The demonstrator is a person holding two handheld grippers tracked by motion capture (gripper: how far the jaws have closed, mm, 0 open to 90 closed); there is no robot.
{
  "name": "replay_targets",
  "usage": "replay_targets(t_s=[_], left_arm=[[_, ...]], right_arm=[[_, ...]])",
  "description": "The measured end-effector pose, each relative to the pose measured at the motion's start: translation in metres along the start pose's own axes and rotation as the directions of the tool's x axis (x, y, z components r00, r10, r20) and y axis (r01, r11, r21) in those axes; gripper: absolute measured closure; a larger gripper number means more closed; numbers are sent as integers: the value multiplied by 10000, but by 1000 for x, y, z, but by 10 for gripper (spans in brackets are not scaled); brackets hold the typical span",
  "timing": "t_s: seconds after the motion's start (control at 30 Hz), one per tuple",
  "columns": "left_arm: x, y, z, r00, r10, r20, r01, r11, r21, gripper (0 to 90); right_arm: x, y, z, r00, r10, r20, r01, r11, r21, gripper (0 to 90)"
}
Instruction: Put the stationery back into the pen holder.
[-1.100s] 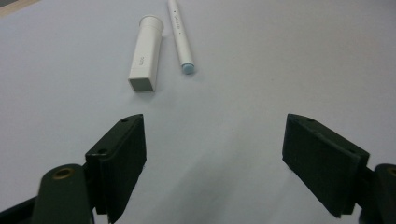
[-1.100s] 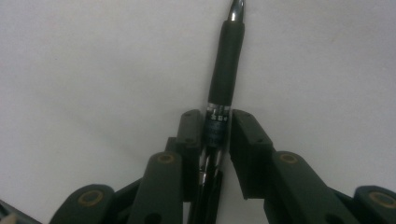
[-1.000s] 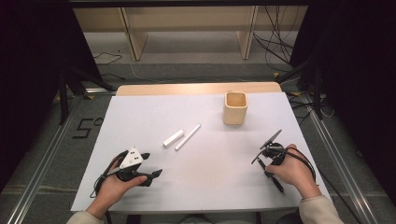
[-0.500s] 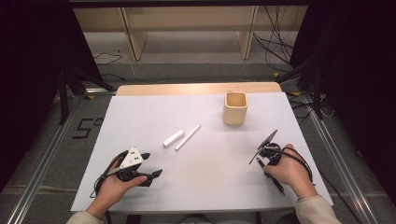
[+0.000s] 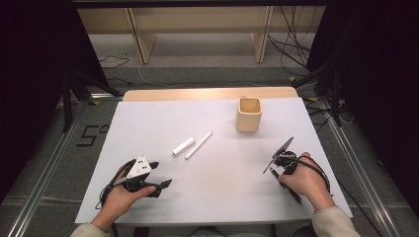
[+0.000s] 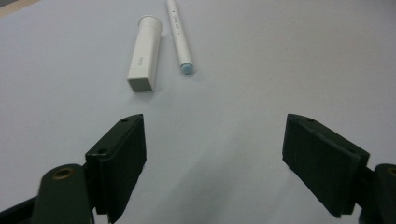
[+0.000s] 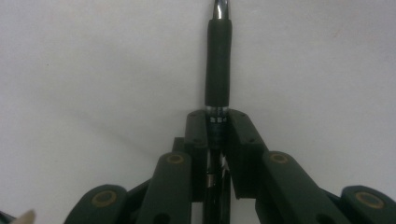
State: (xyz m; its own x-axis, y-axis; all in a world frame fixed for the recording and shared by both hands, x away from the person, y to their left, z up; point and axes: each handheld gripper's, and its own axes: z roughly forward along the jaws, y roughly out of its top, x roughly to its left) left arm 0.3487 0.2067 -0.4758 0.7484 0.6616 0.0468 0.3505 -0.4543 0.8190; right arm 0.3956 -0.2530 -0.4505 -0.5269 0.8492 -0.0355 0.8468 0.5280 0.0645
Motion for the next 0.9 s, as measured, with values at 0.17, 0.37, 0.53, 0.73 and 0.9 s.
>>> replay_targets(t_s=[0.17, 0.37, 0.53, 0.73, 0.9], left_arm=[[0, 0, 0, 10000, 3, -6, -3, 10000, 11, 217], [0, 0, 0, 10000, -15, -6, 15, 10000, 11, 218], [0, 0, 0, 10000, 0, -7, 0, 10000, 12, 219], [0, 0, 0, 10000, 0, -20, 0, 10000, 13, 219], [0, 0, 0, 10000, 4, -19, -4, 10000, 20, 219]], right_arm=[[-2, -1, -1, 9998, 123, -126, -124, 9999, -95, 799], [-3, -3, -3, 9988, 333, -360, -344, 9990, -295, 801], [-4, -4, -8, 9980, 428, -474, -459, 9967, -664, 802], [-6, -5, -15, 9964, 550, -639, -631, 9893, -1314, 803], [-8, -6, -20, 9955, 630, -712, -763, 9762, -2033, 803]])
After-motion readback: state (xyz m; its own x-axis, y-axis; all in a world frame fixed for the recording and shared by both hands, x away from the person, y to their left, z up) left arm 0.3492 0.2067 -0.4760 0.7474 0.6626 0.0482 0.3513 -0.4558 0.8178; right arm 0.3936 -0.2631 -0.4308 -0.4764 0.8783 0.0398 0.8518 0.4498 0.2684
